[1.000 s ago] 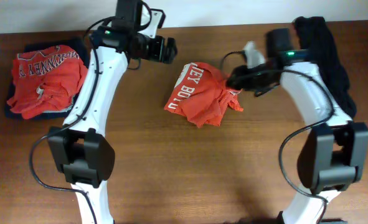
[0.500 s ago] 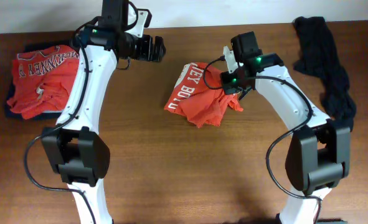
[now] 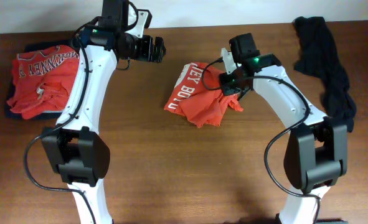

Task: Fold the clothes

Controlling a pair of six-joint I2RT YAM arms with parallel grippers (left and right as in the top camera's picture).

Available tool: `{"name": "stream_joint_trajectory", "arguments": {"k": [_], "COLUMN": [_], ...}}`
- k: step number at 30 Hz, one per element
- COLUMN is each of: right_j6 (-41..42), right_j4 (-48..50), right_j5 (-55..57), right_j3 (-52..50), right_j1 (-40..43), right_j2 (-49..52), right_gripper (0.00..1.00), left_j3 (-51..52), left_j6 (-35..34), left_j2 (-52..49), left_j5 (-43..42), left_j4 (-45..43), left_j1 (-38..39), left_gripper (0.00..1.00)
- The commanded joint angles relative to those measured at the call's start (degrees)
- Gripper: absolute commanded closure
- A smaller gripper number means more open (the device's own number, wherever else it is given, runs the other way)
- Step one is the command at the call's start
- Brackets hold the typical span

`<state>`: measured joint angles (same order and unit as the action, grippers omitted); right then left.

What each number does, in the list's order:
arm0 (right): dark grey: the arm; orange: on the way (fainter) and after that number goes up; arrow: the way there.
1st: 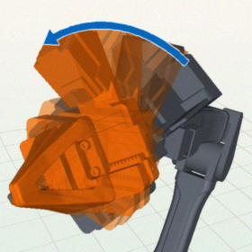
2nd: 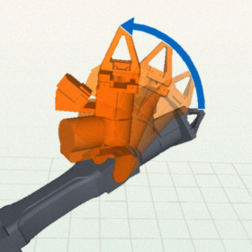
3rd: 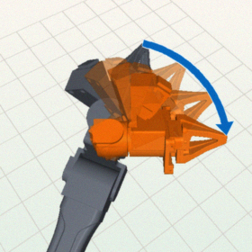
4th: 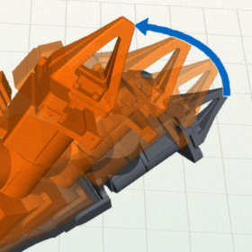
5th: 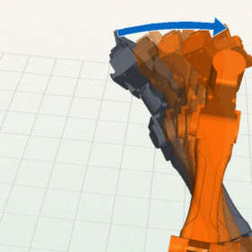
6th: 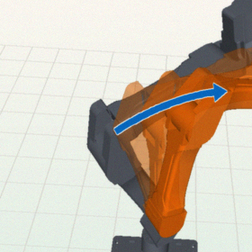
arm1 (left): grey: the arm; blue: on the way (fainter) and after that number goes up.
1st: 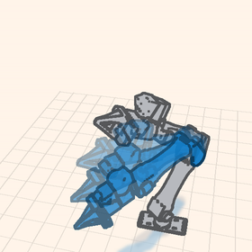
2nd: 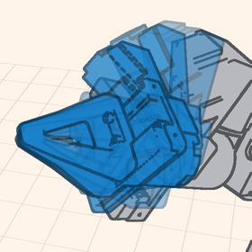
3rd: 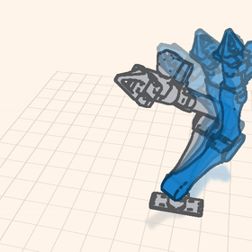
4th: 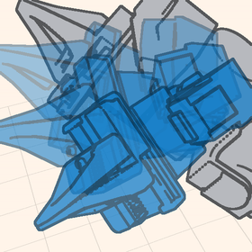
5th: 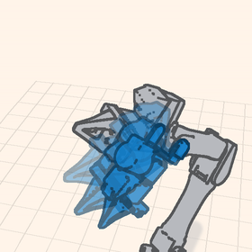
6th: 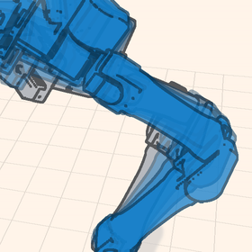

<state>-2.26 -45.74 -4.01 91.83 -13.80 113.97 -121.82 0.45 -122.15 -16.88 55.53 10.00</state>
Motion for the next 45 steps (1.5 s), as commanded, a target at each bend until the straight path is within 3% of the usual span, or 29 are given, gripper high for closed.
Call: {"name": "stream_joint_trajectory", "arguments": {"k": [1, 7, 12, 18, 28, 35, 39, 44, 45], "right_j6": [-5.68, -12.24, -12.52, -12.26, -7.04, -2.95, -0.98, 1.33, 1.66], "right_j4": [0.48, 2.54, 4.63, 5.90, 4.09, 4.68, 3.58, 0.90, 0.63], "right_j5": [-0.61, 3.32, 9.16, 11.39, 9.64, -9.03, -9.94, -10.58, -10.78], "right_j3": [0.33, 0.33, 0.33, 2.43, 12.11, 10.62, 9.07, 8.98, 8.98], "right_j1": [-1.70, -2.36, -2.29, -2.21, -0.09, 5.92, 6.49, 6.38, 6.38], "right_j2": [1.03, 2.80, 5.53, 5.33, 5.22, 5.79, 6.40, 10.36, 11.15], "right_gripper": [0.51, 0.39, 0.40, 0.83, 0.86, 0.86, 0.86, 0.80, 0.75], "left_j3": [-0.63, -0.63, -0.63, -0.63, -0.33, -0.31, -0.31, -0.31, -0.31], "left_j6": [1.75, 1.75, 2.21, 2.21, 2.19, 2.19, 2.21, 2.21, 2.21], "left_j2": [1.51, 1.51, 1.51, 1.51, 1.14, 1.14, 1.14, 1.14, 1.14], "left_j5": [0.24, 0.26, 0.44, 0.44, 0.42, 0.44, 0.44, 0.44, 0.44], "left_j4": [0.09, 0.33, 0.70, 0.70, 0.94, 0.96, 0.98, 1.84, 2.08], "left_j1": [0.35, -0.07, -0.15, -0.15, -0.15, -0.15, -0.15, -0.15, -0.15], "left_gripper": [0.01, 0.01, 0.01, 0.01, 0.01, 0.01, 0.01, 0.01, 0.01]}}
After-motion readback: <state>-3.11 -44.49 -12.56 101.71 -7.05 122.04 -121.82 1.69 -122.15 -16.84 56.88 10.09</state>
